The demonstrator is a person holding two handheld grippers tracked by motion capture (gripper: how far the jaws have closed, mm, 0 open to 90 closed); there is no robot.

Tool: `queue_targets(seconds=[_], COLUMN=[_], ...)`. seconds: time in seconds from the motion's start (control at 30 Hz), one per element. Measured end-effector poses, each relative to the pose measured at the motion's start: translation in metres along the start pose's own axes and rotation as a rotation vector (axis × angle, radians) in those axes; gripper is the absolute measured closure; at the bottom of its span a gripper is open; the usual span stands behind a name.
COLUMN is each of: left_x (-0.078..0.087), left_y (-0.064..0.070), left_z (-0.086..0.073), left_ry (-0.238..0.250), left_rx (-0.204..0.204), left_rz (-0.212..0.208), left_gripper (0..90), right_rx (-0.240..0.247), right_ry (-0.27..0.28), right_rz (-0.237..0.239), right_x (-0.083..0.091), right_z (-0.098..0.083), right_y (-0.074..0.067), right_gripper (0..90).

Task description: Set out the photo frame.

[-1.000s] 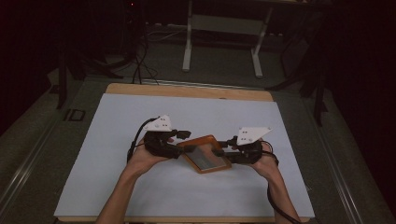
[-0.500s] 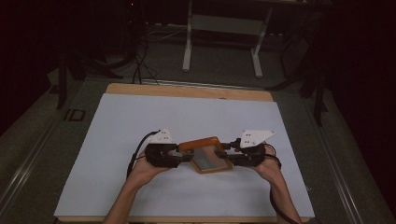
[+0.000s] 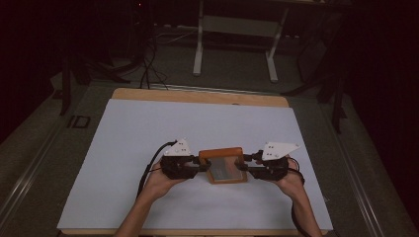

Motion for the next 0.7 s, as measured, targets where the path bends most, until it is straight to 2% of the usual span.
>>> queue_targets(seconds=[0.3,0.7], left_x=[0.005,0.019], left_y=[0.003,0.003], left_z=[0.001,0.003], left_ry=[-0.002,0.046], left_rx=[-0.02,0.002], left_rz=[0.029,0.062], left_gripper=[66.5,66.4], right_rx=[-0.019,-0.053], right_ry=[0.004,0.029], right_rz=[-0.011,-0.007], right_x=[-0.001,-0.009], right_z=[-0.002,0.0], right_y=[-0.003,-0.005], right_gripper=[66.6,66.3])
Point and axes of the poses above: each handheld gripper's, and its own axes: x roughly backward along the jaws, z roughly out of its top, y roughly to its right, the point moved 4 cm from there along -x, roughly forward along the jaws, and after that the axes turned 4 degrees about -y, right-handed, at the moved point
